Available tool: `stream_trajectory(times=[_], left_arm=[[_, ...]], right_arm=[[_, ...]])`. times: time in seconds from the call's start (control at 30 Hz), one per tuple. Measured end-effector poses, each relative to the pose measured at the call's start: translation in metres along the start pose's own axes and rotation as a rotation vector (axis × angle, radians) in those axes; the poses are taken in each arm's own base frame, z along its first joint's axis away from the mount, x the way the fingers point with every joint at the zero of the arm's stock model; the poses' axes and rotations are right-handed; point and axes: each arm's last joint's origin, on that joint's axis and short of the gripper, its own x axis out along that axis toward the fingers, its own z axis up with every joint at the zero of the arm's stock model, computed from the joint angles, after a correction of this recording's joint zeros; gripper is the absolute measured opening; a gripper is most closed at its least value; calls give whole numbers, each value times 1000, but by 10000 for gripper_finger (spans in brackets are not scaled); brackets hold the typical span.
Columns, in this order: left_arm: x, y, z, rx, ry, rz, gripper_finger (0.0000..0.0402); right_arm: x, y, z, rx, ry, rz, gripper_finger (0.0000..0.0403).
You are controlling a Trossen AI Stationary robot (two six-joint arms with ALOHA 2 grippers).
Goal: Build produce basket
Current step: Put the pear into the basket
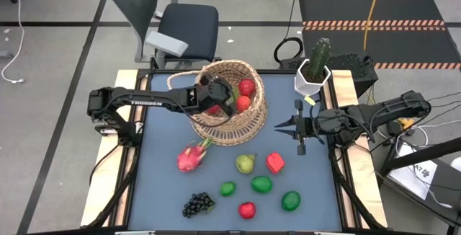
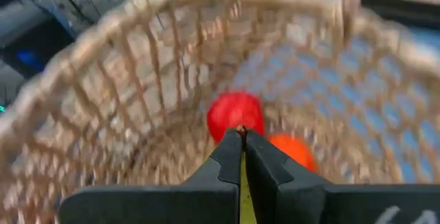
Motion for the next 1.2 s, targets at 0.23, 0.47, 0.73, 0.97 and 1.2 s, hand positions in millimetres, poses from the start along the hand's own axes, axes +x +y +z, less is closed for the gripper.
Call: stream_trajectory(times=[0.23,0.47,0.73,0.97,1.2], left_arm=[[0,2,-8,-41,77,-10,8],[6,-3,-16,-49,137,-32,8],[18,-9,-25,-87,172,-37,8],[18,-7,-25,-100,174,-30,43],[20,-5,-25,-118,176,-22,112]], right_arm=[[0,0,0,0,-1,0,34],[0,0,0,0,-1,0,34],[0,0,0,0,0,0,34],[0,0,0,0,-1,1,34],[0,0,0,0,0,1,34]])
